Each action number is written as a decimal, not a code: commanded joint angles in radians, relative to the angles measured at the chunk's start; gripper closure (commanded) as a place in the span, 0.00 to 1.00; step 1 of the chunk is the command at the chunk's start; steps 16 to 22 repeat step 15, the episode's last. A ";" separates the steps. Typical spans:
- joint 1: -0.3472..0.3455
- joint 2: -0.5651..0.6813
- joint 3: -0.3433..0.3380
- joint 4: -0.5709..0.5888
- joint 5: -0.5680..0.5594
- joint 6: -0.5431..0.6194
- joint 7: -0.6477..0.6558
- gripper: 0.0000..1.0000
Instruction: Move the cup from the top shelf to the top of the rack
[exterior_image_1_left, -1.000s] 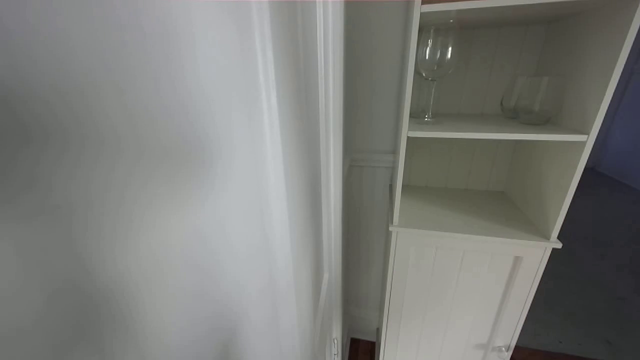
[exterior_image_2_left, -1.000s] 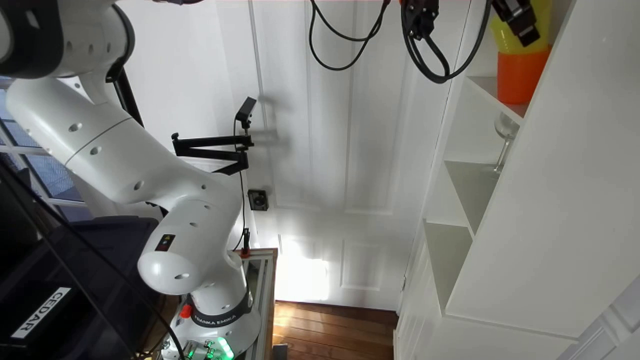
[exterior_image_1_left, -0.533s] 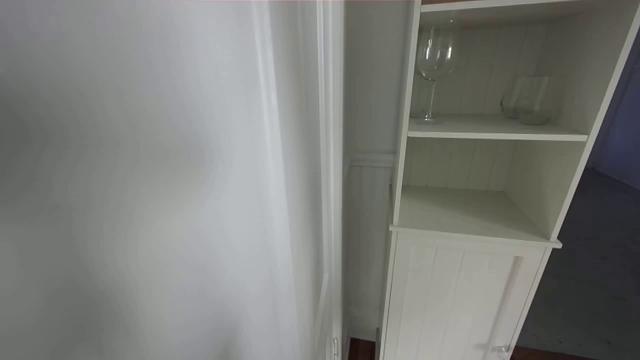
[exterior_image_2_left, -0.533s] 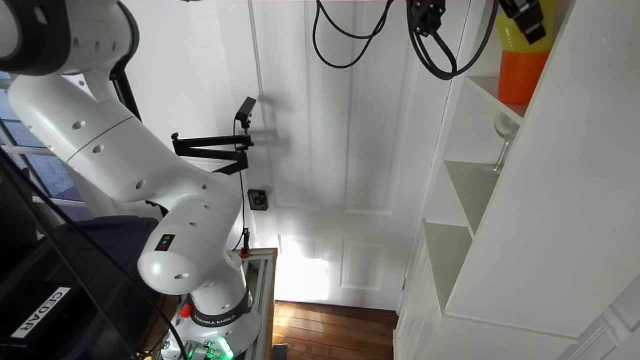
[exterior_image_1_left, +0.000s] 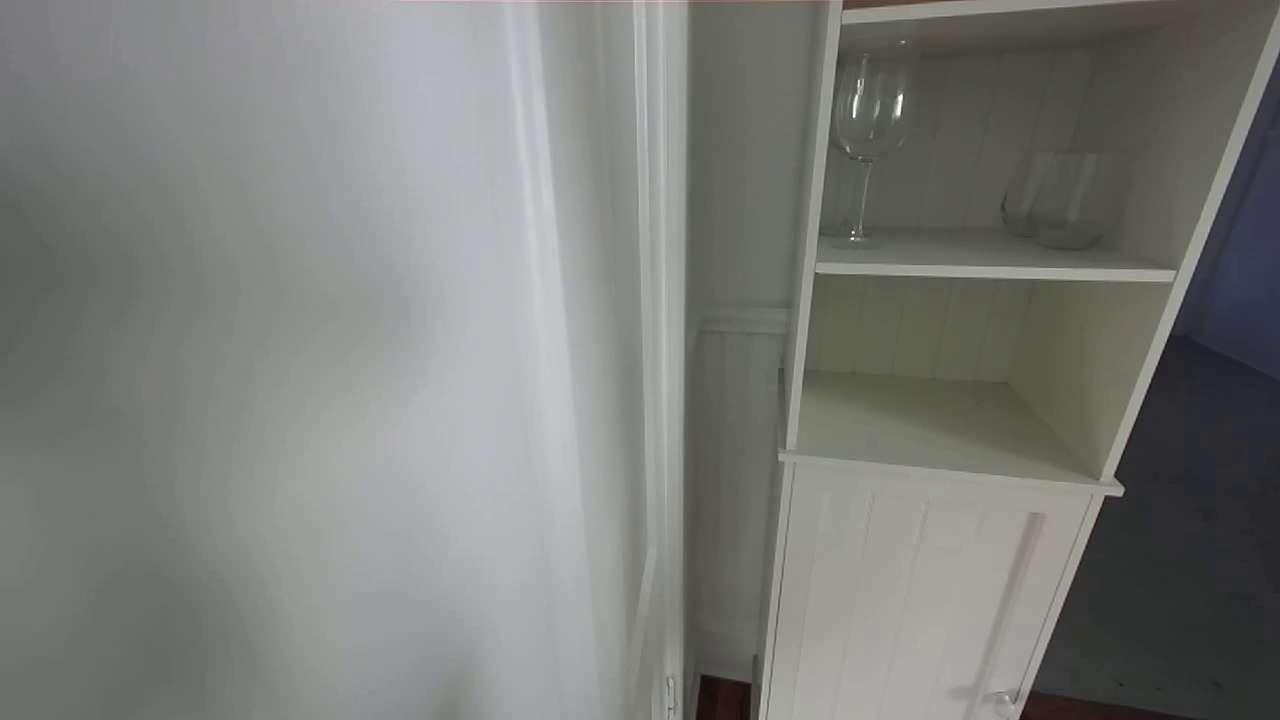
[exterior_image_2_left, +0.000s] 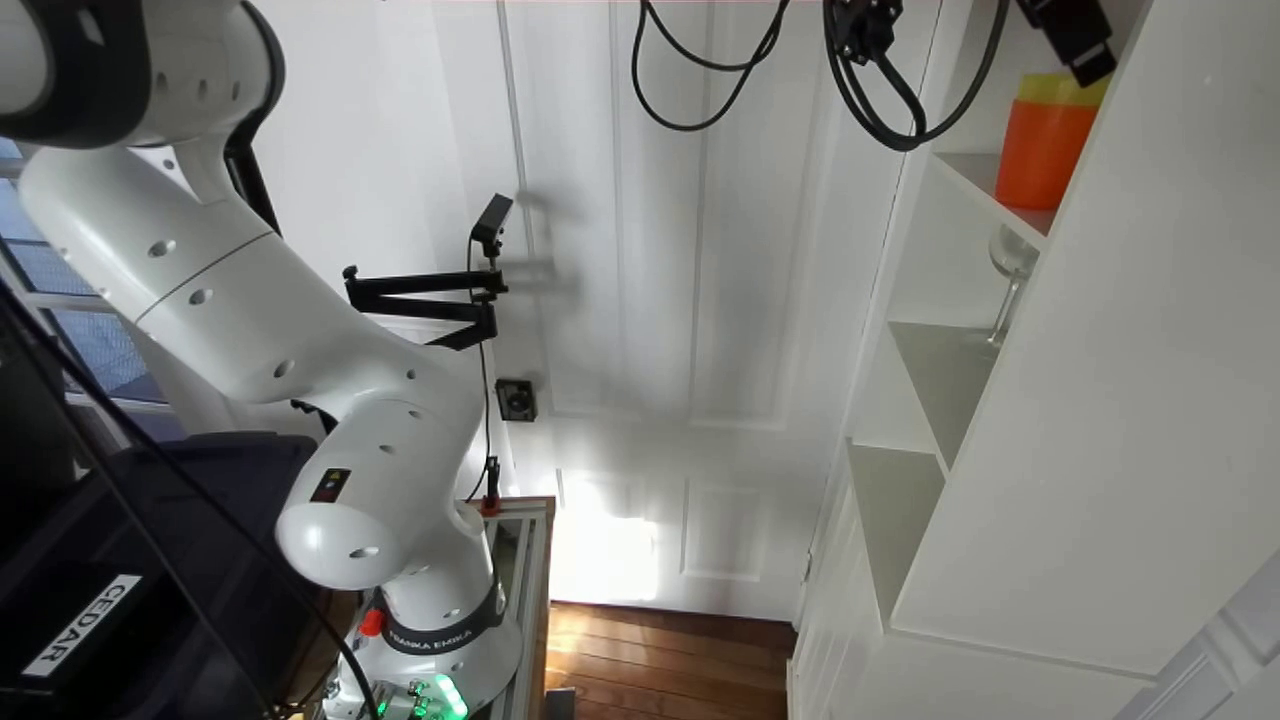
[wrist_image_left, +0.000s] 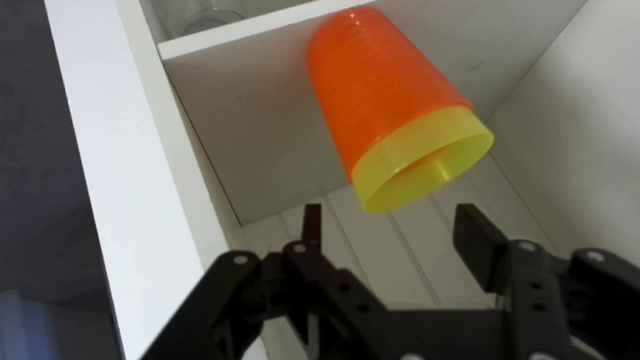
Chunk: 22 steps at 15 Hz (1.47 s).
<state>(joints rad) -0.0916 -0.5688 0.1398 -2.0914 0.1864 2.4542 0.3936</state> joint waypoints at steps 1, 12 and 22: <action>0.008 -0.023 -0.007 0.014 -0.016 -0.037 0.026 0.02; 0.018 -0.204 -0.016 -0.013 -0.039 -0.284 -0.011 0.00; 0.013 -0.184 -0.009 0.003 -0.033 -0.272 -0.004 0.00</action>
